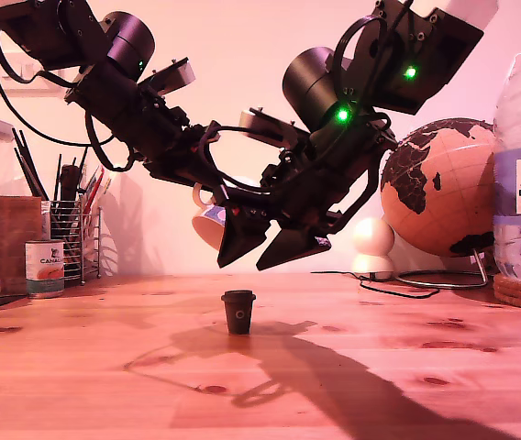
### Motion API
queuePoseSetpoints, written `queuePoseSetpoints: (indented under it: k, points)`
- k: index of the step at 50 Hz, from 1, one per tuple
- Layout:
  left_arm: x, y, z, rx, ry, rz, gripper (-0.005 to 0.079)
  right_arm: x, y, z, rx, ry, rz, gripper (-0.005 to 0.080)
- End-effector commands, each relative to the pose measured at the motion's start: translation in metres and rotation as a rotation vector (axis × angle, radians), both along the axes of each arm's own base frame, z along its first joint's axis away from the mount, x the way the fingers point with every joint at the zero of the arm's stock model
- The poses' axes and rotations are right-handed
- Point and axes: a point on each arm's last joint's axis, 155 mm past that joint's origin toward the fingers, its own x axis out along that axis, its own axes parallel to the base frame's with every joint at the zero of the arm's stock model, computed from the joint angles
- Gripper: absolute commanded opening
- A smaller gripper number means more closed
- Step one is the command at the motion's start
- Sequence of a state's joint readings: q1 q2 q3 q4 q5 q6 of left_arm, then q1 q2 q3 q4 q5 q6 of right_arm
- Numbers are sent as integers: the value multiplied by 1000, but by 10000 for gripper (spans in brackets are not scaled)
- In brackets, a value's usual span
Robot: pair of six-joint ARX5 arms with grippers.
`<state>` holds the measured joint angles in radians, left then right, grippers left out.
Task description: Lift the coffee cup and remove the coffee capsule that is hidden under it
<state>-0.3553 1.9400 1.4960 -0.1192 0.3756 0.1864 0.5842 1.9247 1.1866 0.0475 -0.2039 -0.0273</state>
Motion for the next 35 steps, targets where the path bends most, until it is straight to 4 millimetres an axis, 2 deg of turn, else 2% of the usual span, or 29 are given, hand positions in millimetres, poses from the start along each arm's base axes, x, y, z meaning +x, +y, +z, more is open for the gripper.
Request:
queuePoseSetpoints:
  k: [1, 7, 17, 31, 35]
  points:
    - [5, -4, 5, -20, -30, -6, -21, -2, 6, -20, -12, 28, 21, 500]
    - [5, -4, 6, -22, -29, -9, -21, -3, 9, -29, -15, 41, 30, 500]
    - [3, -6, 6, -27, -27, -18, -21, -2, 12, -30, -2, 36, 31, 500]
    - [3, -7, 7, -33, -28, -26, -21, -9, 17, -56, -21, 76, 47, 500]
    - [3, -8, 7, -35, -29, -29, -21, -10, 20, -58, -20, 76, 48, 500]
